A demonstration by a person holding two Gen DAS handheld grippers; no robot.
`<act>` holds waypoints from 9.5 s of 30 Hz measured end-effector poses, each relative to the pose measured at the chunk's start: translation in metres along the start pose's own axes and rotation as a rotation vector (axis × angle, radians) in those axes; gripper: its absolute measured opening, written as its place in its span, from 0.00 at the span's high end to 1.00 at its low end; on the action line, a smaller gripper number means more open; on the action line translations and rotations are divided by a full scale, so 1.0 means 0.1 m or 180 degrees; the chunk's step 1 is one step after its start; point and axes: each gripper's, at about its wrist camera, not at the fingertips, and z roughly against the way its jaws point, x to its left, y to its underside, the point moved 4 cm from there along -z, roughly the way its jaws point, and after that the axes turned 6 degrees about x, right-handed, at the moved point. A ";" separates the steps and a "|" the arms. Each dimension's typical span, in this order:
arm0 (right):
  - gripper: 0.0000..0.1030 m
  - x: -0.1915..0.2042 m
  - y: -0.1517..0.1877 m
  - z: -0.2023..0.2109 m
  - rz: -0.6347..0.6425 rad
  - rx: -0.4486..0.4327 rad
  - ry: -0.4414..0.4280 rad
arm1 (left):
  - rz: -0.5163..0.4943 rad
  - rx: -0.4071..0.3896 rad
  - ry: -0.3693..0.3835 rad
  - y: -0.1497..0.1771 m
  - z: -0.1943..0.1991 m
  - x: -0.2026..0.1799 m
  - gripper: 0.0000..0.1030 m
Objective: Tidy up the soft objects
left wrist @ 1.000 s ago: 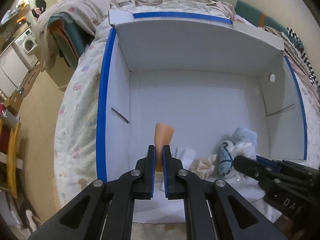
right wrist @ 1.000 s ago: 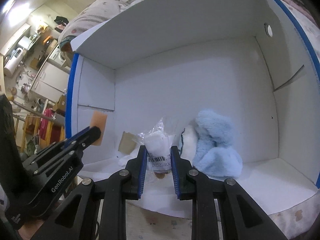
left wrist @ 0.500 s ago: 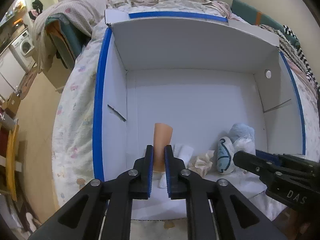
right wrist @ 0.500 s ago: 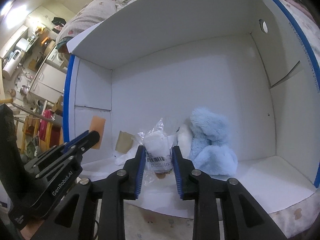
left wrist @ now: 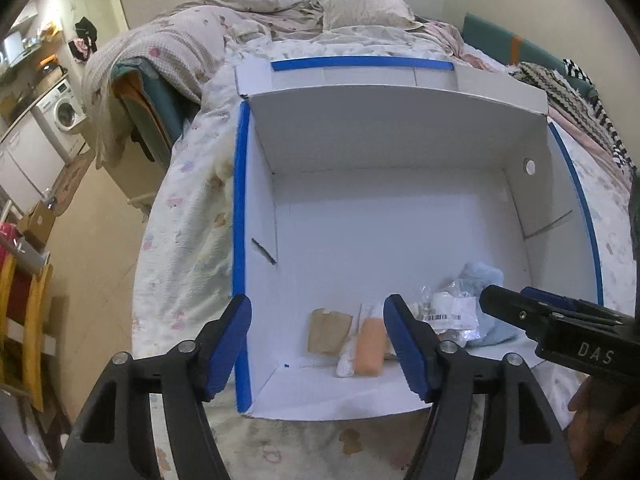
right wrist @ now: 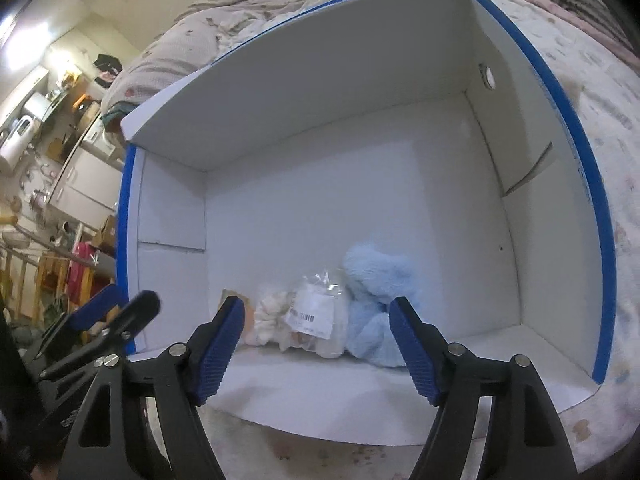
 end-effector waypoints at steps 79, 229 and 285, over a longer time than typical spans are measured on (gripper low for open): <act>0.86 -0.27 0.86 -0.29 0.0273 0.0558 0.0559 | 0.0057 0.0577 0.0242 0.85 -0.23 -0.09 0.36; 0.00 -0.22 -0.10 0.79 -0.0369 -0.0907 0.0158 | 0.0403 -0.0480 -0.0143 -0.12 0.55 0.16 0.34; 0.00 0.24 0.82 1.03 0.0450 -0.1286 0.0625 | 0.0347 -0.0767 0.0156 0.77 0.97 0.35 0.03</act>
